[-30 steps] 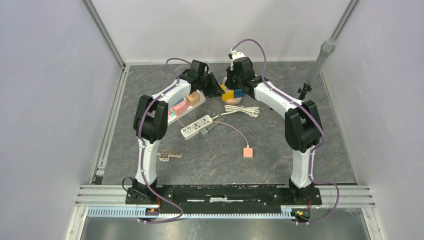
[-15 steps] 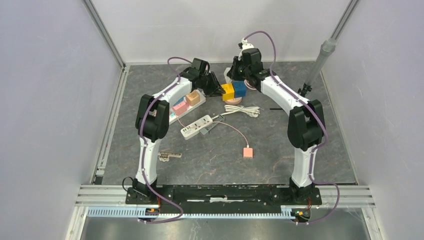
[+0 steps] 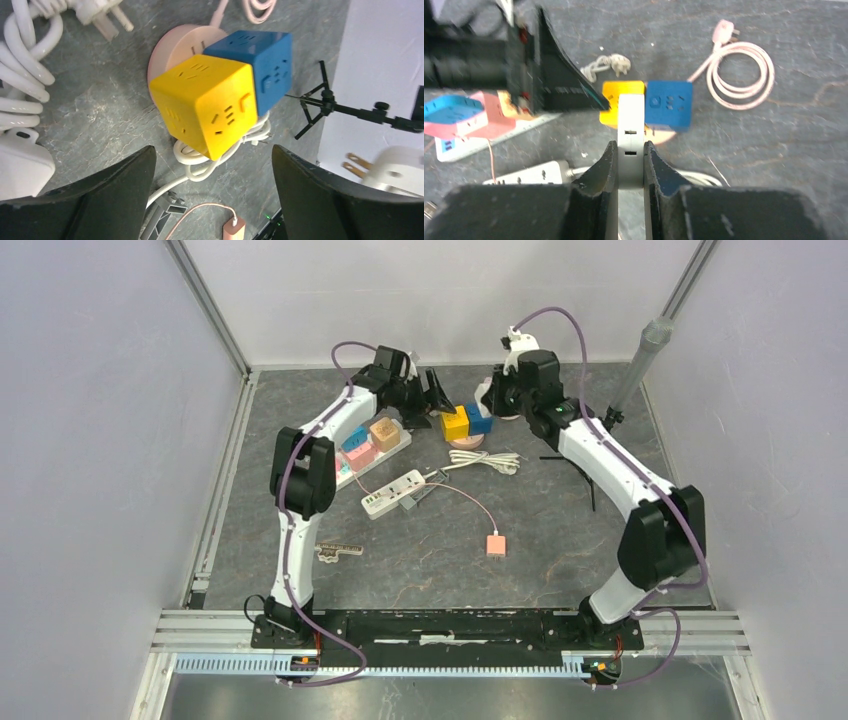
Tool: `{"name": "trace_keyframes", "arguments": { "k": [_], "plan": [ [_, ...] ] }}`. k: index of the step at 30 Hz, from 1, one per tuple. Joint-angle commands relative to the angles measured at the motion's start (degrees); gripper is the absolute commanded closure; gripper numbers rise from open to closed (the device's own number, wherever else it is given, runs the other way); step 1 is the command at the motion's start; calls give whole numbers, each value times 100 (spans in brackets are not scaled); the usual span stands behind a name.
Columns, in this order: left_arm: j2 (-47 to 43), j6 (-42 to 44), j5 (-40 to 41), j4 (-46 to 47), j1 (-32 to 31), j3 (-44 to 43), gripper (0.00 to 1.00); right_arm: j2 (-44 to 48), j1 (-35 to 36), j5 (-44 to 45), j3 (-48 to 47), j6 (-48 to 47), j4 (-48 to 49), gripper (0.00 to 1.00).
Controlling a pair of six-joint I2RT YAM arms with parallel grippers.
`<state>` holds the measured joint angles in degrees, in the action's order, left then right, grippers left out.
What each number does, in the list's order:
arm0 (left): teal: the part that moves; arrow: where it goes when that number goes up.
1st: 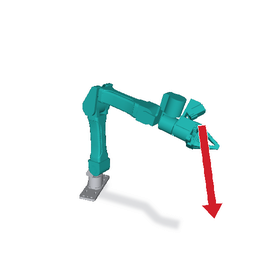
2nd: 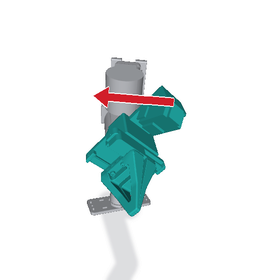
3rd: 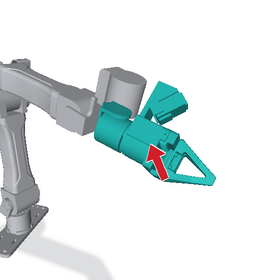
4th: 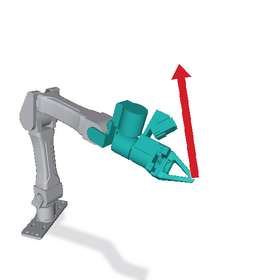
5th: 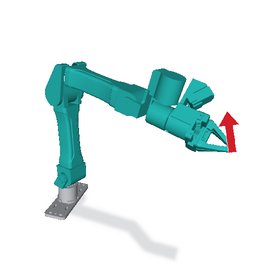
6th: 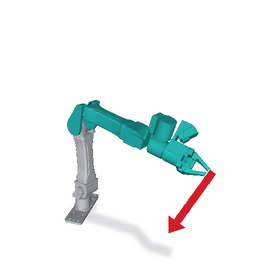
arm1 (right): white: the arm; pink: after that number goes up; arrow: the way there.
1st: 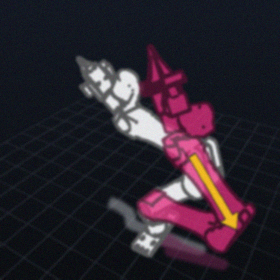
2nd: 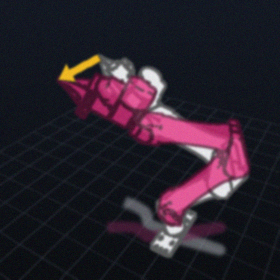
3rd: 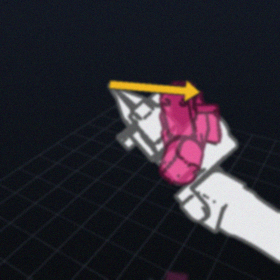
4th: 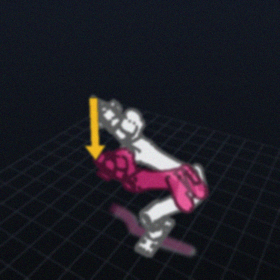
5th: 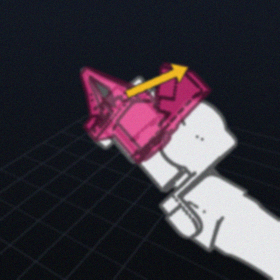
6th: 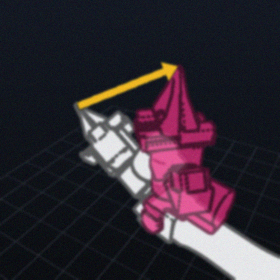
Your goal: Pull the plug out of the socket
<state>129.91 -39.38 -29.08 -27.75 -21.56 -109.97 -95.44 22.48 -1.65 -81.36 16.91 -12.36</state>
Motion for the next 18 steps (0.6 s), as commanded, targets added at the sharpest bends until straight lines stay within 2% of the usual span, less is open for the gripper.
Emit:
{"name": "trace_keyframes", "arguments": {
  "k": [1, 10, 13, 18],
  "plan": [
    [-624, 864, -399, 84, 151, -290, 0, 589, -36, 130, 652, -561, -613, 100],
    [-1392, 1470, 17, -88, 181, 469, 0, 1012, -41, -312, 1696, -766, -1866, 100],
    [-1590, 1542, 184, -83, 181, 701, 0, 1110, -38, -529, 1989, -813, -1943, 100],
    [-1774, 1573, 217, 22, 180, 1021, 0, 1214, -39, -1426, 2564, -669, -1533, 100]
  ]
}}
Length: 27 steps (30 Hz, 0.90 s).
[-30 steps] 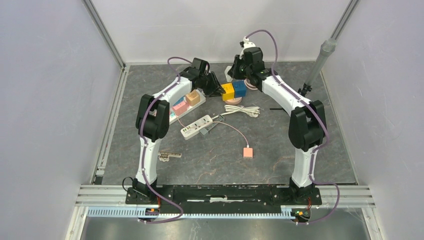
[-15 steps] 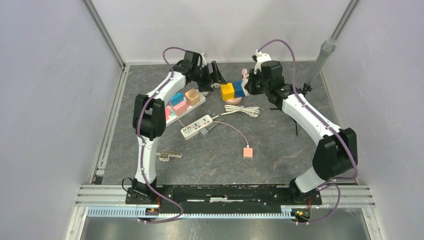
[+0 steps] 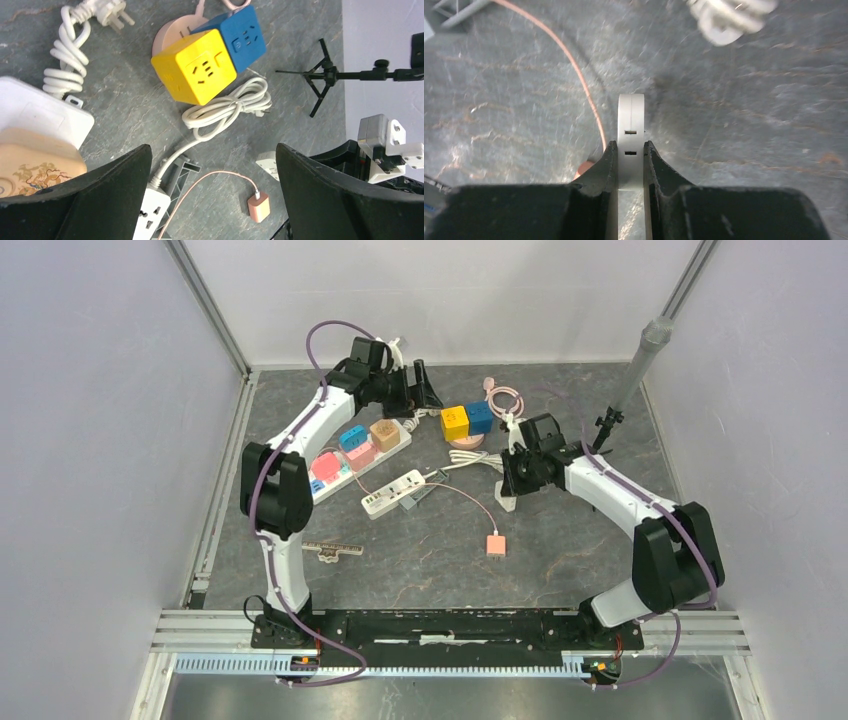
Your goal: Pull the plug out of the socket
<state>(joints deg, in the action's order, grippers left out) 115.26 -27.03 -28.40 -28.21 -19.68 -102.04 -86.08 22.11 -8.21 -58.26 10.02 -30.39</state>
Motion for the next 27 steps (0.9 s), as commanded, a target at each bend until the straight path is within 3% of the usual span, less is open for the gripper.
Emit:
{"name": "trace_keyframes", "arguments": {
  "k": [1, 5, 9, 12, 14, 16, 23, 27],
  "plan": [
    [-345, 338, 142, 117, 1, 291, 0, 276, -2, -893, 357, 68, 362, 100],
    [-498, 404, 260, 175, 6, 433, 0, 277, -5, -811, 535, 40, 357, 99],
    [-655, 435, 407, 193, 29, 576, 0, 313, -5, -753, 722, -17, 327, 91],
    [-773, 435, 469, 251, 48, 720, 0, 314, -5, -315, 803, 79, 317, 77],
    [-835, 410, 507, 297, 52, 797, 0, 408, -5, 248, 866, 243, 424, 60],
    [-864, 400, 558, 307, 66, 797, 0, 511, -5, 702, 912, 327, 585, 50],
    [-865, 353, 603, 257, 101, 725, 0, 572, -5, 1161, 701, 200, 820, 29],
    [-917, 364, 891, 171, 105, 670, 0, 589, -5, 1199, 436, 2, 1072, 22]
  ]
}}
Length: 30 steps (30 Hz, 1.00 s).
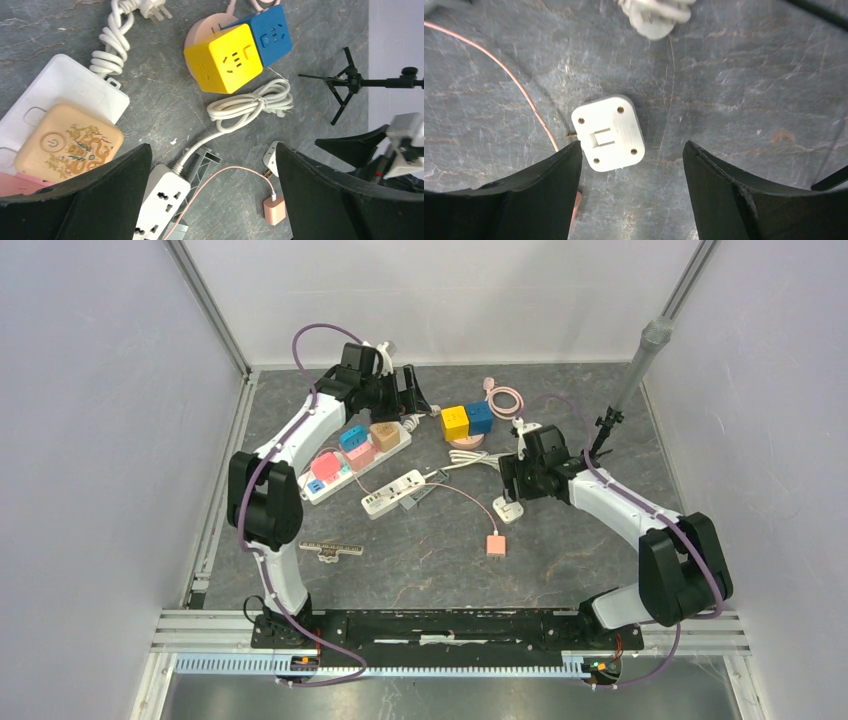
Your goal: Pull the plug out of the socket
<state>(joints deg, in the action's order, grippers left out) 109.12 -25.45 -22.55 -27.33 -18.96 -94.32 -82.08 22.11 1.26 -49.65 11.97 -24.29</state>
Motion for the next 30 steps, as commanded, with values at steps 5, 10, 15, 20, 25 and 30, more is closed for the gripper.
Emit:
{"name": "trace_keyframes", "arguments": {
  "k": [5, 10, 15, 20, 25, 30],
  "plan": [
    [-734, 305, 1449, 189, 61, 16, 0, -21, -5, 183, -883, -154, 998, 15],
    [-636, -174, 1677, -253, 389, -257, 0, -225, -9, 331, -983, 106, 1946, 9],
    [-458, -298, -56, -241, 858, -374, 0, -1130, -39, 676, -1950, 543, 2101, 12],
    [-472, -280, -823, -54, 829, -241, 0, -2201, -177, 976, -3243, 1114, 1632, 18],
    [-550, -109, -956, 122, 535, -26, 1, -3043, -342, 582, -3990, 1420, 1818, 21],
    [-391, 90, -681, 122, -31, 17, 1, -3761, -426, 88, -4502, 1726, 1937, 39]
  ]
}}
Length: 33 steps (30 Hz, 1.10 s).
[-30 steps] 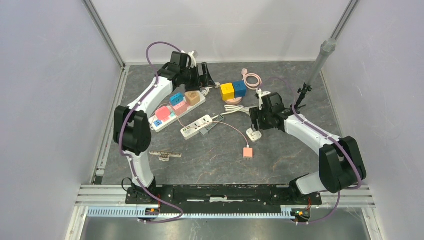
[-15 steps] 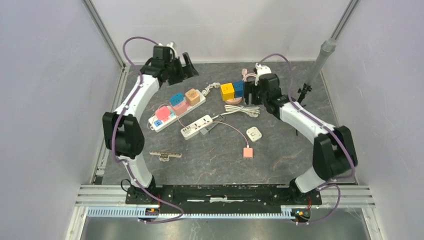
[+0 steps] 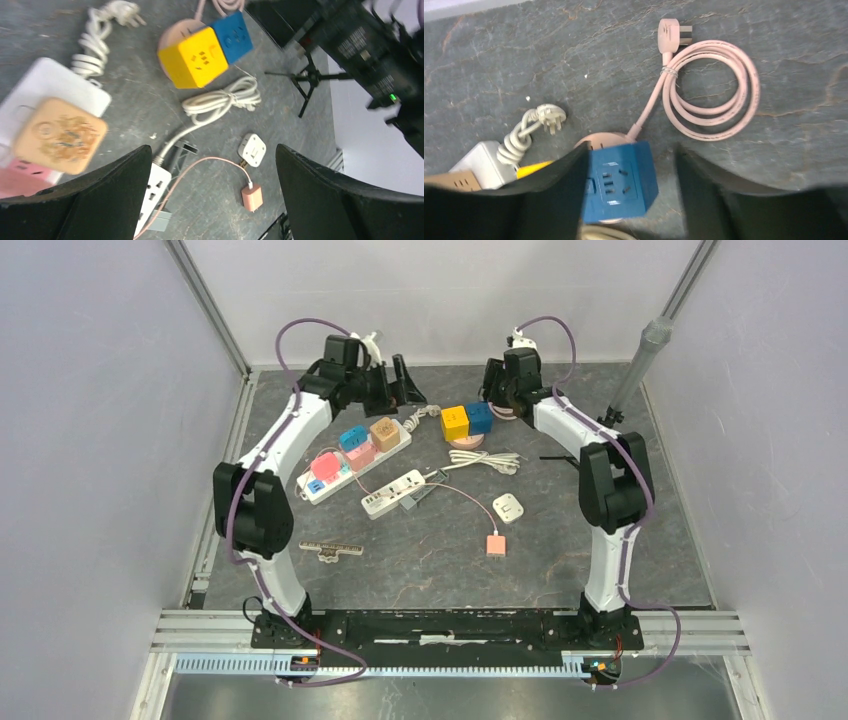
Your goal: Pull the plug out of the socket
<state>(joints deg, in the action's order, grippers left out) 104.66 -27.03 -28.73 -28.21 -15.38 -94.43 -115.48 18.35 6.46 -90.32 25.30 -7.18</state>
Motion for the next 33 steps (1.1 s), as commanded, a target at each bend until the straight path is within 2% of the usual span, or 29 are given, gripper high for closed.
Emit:
{"name": "trace_keyframes", "arguments": {
  "k": [1, 3, 9, 15, 19, 24, 28, 33],
  "plan": [
    [138, 273, -51, 210, -494, 11, 1, -523, -73, -716, -506, 414, 305, 48],
    [293, 294, -158, 204, -627, -54, 2, -725, -99, -973, -730, 418, 224, 56],
    [720, 311, -106, 190, -960, -287, 2, -778, -109, -1124, -650, 333, 76, 58],
    [1147, 320, 508, -294, -1029, -611, 4, -499, -105, -1178, -244, 308, -507, 61],
    [1331, 81, 562, -295, -1038, -628, 10, -143, -103, -1187, 232, 381, -737, 62],
    [1579, -254, 596, -299, -1038, -686, 18, 309, -63, -1561, 893, 479, -395, 65],
    [1702, -475, 547, -297, -1038, -836, 20, 520, -42, -1325, 927, 105, -238, 55],
    [1788, -620, 439, -273, -1041, -987, 23, 601, -127, -1249, 117, -1394, -363, 30]
  ]
}}
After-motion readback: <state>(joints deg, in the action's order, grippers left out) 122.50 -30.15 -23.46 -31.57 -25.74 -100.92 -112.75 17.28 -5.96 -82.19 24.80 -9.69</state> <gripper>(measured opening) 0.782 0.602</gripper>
